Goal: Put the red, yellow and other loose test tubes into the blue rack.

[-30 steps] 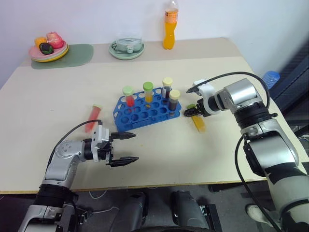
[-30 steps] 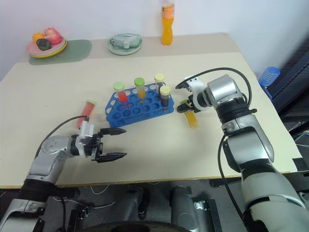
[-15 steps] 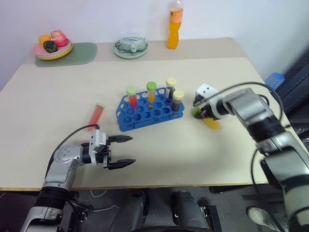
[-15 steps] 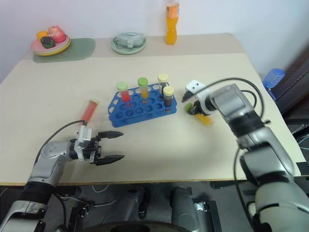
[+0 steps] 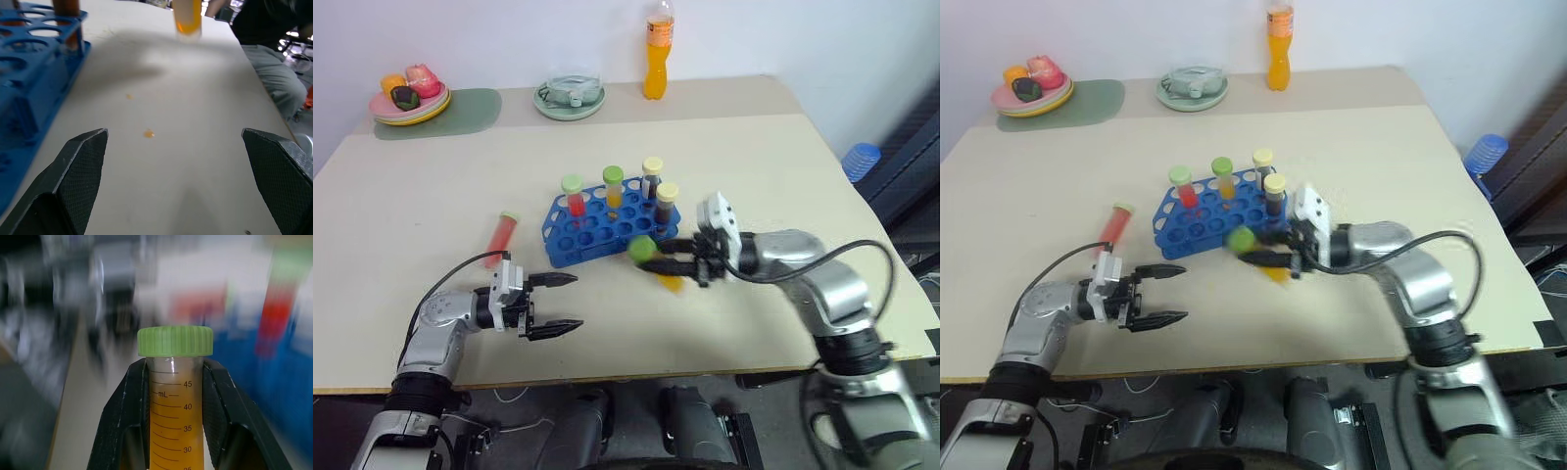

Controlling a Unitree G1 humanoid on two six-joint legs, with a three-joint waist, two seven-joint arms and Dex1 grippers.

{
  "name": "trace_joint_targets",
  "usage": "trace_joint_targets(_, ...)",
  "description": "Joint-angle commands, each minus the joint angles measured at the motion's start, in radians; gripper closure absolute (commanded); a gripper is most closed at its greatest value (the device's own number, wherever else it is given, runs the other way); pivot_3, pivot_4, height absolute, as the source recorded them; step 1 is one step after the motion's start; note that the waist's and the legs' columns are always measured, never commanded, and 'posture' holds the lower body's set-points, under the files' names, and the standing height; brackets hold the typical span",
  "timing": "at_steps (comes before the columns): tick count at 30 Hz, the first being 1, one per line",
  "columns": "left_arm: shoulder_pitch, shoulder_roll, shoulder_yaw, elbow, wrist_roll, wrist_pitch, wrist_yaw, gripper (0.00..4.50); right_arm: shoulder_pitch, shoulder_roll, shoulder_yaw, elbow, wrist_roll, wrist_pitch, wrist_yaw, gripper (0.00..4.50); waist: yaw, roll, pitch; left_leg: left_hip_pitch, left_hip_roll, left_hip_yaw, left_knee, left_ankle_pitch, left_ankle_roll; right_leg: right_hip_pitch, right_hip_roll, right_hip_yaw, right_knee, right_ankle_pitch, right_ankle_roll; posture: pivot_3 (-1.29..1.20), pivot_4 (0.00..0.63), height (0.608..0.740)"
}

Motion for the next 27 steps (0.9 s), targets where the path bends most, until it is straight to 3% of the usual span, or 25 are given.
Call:
trace_joint_targets(1,0.011,0.013,0.040,-0.046,-0.029,0.023,0.020,0.00,-0.047,0.136,-0.030,0.080,-0.063,-0.203,-0.142,3.72,0.002,0.000,0.000,0.000,0.000,0.000,0.000,0.000,0.000,0.000,0.000,0.000,0.000,0.000,0.000,0.00,0.150,0.740)
trace_joint_targets(6,0.048,0.017,0.065,-0.064,-0.039,0.038,0.041,0.00,-0.079,0.330,-0.012,0.304,-0.174,-0.501,-0.273,3.72,-0.002,0.000,0.000,0.000,-0.001,0.000,-0.001,0.000,-0.001,-0.001,0.001,0.000,0.001,0.000,0.000,0.00,0.150,0.740)
trace_joint_targets(11,0.065,0.036,0.091,-0.105,-0.055,0.068,0.057,0.00,-0.113,0.410,-0.014,0.514,-0.249,-0.716,-0.338,3.72,-0.005,0.000,0.000,0.001,0.000,0.000,-0.002,0.002,-0.003,-0.003,0.001,0.000,0.004,0.000,0.000,0.00,0.150,0.740)
trace_joint_targets(18,0.093,0.056,0.111,-0.220,-0.073,0.144,0.110,0.00,-0.133,0.420,-0.021,0.673,-0.292,-0.867,-0.368,3.72,-0.006,0.000,0.000,0.001,0.000,0.000,-0.002,0.002,-0.003,-0.005,0.002,0.001,0.004,0.000,-0.001,0.00,0.150,0.740)
trace_joint_targets(27,0.075,0.051,0.093,-0.404,-0.090,0.302,0.228,0.00,-0.113,0.398,-0.034,0.647,-0.278,-0.886,-0.362,3.72,-0.006,0.001,0.000,0.001,0.000,0.000,-0.002,0.002,-0.003,-0.005,0.002,0.001,0.005,0.000,-0.001,0.00,0.150,0.740)
